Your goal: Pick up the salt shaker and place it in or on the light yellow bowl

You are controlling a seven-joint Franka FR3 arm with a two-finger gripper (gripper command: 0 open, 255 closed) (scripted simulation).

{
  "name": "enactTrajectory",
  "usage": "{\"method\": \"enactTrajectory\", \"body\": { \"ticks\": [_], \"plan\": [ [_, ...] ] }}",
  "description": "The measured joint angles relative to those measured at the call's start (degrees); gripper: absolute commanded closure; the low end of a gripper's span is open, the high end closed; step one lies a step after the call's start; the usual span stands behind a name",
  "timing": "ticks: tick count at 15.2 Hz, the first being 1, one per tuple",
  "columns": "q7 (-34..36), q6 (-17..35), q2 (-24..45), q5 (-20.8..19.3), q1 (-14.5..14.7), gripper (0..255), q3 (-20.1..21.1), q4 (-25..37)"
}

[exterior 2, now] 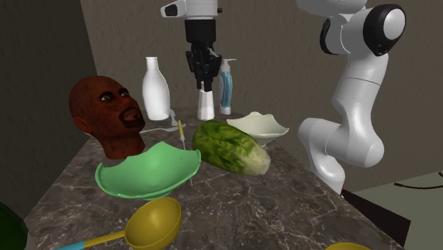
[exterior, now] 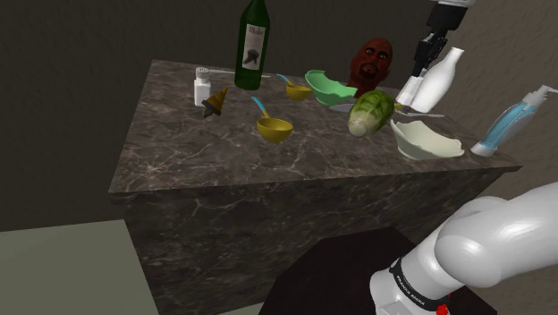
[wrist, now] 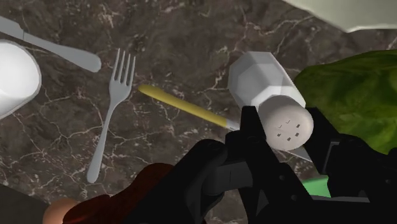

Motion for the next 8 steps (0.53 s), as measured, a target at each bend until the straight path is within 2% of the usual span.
{"method": "enactTrajectory", "body": {
  "ticks": [8],
  "plan": [
    [-1.5, -6.3, 3.1, 0.7, 0.2, 255, -0.2, 9.4]
  ]
}}
